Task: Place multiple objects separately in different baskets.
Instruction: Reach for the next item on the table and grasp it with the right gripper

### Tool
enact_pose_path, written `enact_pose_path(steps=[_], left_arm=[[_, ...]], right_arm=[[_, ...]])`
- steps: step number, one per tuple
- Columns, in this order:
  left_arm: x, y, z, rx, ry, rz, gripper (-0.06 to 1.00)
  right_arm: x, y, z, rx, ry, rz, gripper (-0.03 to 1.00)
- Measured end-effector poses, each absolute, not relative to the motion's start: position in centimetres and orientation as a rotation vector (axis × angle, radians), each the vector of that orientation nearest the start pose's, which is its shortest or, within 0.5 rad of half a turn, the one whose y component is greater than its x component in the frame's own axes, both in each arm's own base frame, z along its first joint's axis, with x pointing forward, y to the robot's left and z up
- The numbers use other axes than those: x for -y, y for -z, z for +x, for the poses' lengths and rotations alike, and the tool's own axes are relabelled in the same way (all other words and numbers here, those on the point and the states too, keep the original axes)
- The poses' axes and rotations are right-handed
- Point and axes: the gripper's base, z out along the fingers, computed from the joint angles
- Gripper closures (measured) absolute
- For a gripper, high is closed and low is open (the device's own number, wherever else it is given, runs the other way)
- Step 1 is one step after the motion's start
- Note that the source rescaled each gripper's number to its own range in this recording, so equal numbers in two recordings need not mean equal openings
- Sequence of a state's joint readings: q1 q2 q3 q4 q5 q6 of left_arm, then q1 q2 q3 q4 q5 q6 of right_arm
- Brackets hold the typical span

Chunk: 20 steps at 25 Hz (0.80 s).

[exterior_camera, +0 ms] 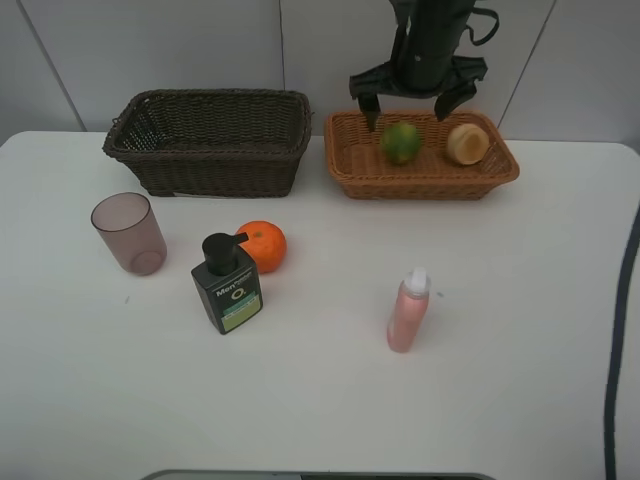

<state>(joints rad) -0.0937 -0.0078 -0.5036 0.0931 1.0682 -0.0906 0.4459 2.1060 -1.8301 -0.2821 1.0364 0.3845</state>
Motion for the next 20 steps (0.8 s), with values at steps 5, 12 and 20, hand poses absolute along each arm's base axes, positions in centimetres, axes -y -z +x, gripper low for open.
enact_pose_path(steps=[5,12,20], left_arm=[[-0.8,-27.8,-0.6,-2.037,0.004,-0.002,0.03],[-0.8,-27.8,-0.6,-2.037,0.004,-0.002,0.03],[-0.8,-27.8,-0.6,-2.037,0.004,-0.002,0.03]], right_arm=[[-17.7,-24.6,37.2,-2.739,0.069,-0.241,-0.03],[-15.9,-25.2,30.0,-2.799,0.012,-0.166,-0.03],[-15.6,-24.2,24.5,-2.849,-0.032,-0.017,-0.03]])
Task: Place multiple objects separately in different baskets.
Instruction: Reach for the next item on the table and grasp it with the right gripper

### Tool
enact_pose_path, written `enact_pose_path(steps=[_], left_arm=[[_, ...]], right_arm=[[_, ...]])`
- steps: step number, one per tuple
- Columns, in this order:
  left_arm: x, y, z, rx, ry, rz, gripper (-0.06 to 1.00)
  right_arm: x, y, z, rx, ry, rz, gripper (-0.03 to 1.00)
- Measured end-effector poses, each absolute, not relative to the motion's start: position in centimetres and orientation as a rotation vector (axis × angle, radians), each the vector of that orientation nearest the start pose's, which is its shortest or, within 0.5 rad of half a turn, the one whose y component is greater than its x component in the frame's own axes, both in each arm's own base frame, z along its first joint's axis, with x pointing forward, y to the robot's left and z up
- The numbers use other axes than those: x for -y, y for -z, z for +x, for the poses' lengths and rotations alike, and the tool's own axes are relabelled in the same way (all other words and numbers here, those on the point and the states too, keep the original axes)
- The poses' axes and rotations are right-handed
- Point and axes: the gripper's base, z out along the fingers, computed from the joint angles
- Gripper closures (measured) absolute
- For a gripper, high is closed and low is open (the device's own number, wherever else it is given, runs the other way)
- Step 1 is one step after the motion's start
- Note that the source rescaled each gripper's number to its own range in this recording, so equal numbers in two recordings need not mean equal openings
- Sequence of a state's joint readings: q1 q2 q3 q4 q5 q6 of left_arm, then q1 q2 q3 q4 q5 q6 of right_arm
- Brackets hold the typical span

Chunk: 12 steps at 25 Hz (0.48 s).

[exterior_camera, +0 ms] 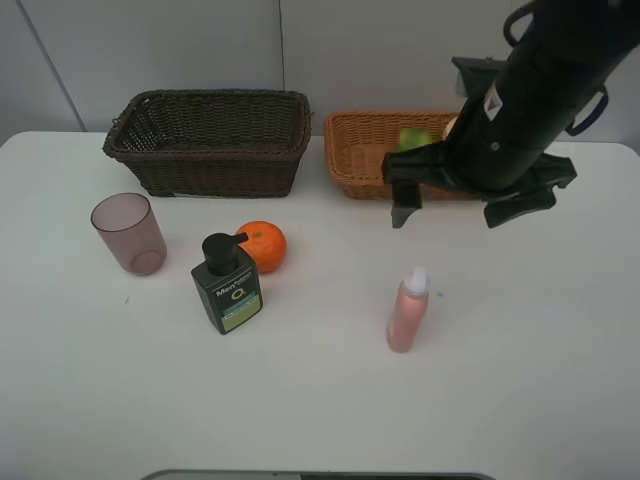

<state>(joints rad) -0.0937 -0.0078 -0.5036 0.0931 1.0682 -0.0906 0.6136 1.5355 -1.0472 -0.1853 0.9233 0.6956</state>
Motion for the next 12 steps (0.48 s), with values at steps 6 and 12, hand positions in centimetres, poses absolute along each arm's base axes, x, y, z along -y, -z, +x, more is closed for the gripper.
enact_pose_path(steps=[6,12], left_arm=[[-0.8,-27.8,-0.6,-2.037,0.004,-0.002,0.03],[-0.8,-27.8,-0.6,-2.037,0.004,-0.002,0.03]], right_arm=[[-16.3,-23.2,23.9,-2.836,-0.083,0.091,-0.03],[-16.7,-20.3,24.5,-2.898,-0.005,0.128,-0.03]])
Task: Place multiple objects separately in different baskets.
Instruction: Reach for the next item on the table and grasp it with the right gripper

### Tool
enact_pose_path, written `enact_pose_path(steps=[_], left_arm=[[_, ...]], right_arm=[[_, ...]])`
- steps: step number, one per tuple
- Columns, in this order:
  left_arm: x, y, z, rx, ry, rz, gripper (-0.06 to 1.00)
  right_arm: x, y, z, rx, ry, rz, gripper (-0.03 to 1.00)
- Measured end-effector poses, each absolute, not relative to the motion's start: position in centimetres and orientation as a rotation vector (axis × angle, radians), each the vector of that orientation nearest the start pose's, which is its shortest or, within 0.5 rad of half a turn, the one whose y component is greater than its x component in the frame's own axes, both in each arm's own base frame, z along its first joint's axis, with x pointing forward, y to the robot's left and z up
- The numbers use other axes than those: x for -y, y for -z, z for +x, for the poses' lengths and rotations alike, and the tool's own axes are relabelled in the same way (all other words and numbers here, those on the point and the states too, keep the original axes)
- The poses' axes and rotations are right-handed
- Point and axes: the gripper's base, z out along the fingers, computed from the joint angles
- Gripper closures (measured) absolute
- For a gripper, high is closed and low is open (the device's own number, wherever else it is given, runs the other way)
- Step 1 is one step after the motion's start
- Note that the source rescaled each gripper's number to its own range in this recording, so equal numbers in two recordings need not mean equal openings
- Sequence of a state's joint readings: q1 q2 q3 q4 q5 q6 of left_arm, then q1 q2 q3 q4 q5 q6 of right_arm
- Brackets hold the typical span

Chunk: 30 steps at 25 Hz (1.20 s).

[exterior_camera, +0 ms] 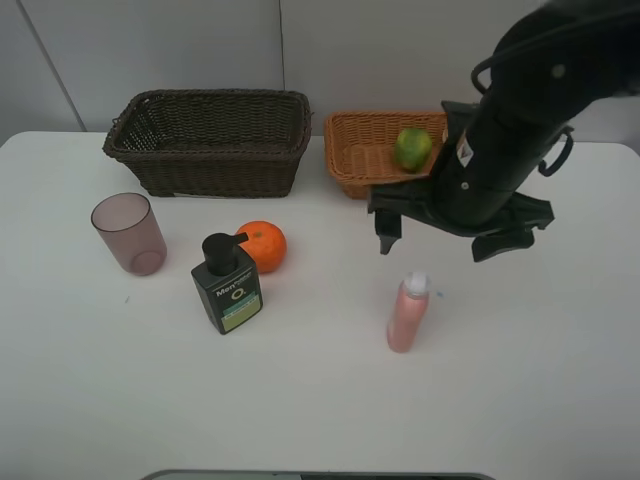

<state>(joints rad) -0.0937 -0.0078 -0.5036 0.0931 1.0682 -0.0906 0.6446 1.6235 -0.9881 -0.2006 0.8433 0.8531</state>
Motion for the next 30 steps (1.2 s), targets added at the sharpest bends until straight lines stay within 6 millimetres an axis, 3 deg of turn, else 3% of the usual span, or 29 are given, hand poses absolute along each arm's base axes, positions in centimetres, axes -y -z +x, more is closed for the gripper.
enact_pose_path(steps=[11,26,28,30], left_arm=[[-0.8,-27.8,-0.6,-2.037,0.004,-0.002,0.03],[-0.8,-27.8,-0.6,-2.037,0.004,-0.002,0.03],[-0.8,-27.8,-0.6,-2.037,0.004,-0.002,0.03],[-0.8,-27.8,-0.6,-2.037,0.004,-0.002,0.03]], right_arm=[[-18.5,-16.4,24.5,-2.987,0.033,0.101,-0.03],[-19.2,-14.3,24.1,-3.060,0.077,0.110,-0.03],[-19.2,-14.3,24.1,-3.061,0.078,0.110,0.03],[-19.2,-14.3,24.1,-3.061,0.078,0.110,0.21]])
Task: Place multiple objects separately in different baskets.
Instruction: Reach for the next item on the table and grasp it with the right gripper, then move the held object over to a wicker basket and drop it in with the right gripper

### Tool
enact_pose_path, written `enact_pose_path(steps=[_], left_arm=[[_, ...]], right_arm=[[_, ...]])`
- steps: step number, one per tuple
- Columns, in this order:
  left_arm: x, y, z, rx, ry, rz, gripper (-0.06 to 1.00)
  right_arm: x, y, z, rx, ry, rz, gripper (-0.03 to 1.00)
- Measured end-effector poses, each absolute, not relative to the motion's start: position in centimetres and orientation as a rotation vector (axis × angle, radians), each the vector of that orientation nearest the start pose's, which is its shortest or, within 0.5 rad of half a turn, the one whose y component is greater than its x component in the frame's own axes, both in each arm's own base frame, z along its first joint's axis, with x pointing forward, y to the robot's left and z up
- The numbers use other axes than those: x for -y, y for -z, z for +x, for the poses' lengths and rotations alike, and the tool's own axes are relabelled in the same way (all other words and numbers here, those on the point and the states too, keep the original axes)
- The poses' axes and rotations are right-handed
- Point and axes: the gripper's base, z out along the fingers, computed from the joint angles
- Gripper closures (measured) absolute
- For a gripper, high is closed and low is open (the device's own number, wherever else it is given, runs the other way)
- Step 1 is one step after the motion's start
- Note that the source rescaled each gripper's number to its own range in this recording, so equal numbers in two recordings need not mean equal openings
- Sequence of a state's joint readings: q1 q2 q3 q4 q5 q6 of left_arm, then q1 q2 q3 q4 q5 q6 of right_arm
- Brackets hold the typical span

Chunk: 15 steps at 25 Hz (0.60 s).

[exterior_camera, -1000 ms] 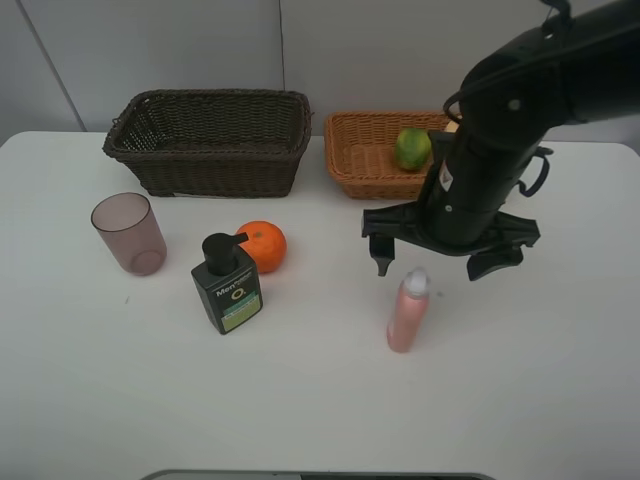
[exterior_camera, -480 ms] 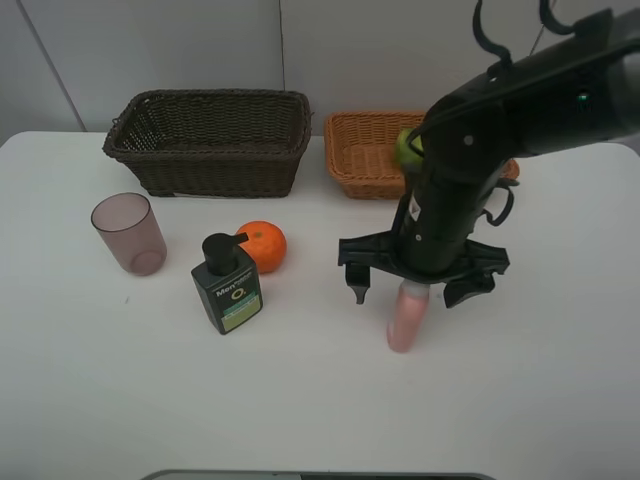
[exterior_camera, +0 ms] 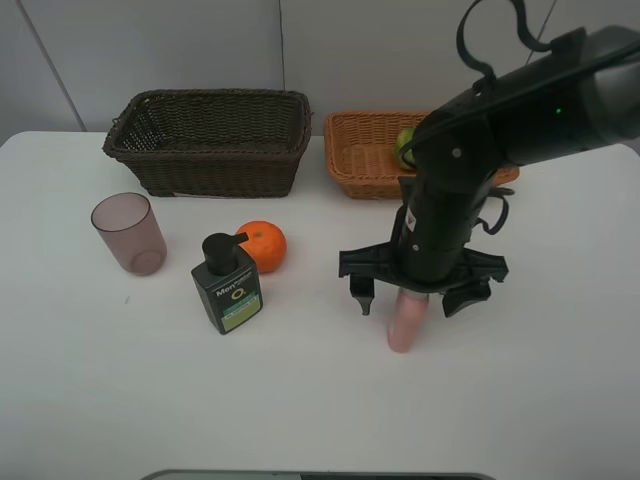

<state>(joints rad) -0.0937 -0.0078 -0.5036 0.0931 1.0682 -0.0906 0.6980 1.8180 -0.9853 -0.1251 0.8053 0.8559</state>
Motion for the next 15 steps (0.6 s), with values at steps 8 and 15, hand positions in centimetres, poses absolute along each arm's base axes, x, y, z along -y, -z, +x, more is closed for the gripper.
enact_pose_path(steps=[8,15], left_arm=[[-0.80,-27.79,-0.63,-2.037,0.004,-0.002,0.03],[-0.80,-27.79,-0.63,-2.037,0.004,-0.002,0.03]], right_arm=[[-19.17,-14.28,24.03,-3.065,0.083,0.109,0.96],[-19.17,-14.28,24.03,-3.065,0.083,0.109,0.96]])
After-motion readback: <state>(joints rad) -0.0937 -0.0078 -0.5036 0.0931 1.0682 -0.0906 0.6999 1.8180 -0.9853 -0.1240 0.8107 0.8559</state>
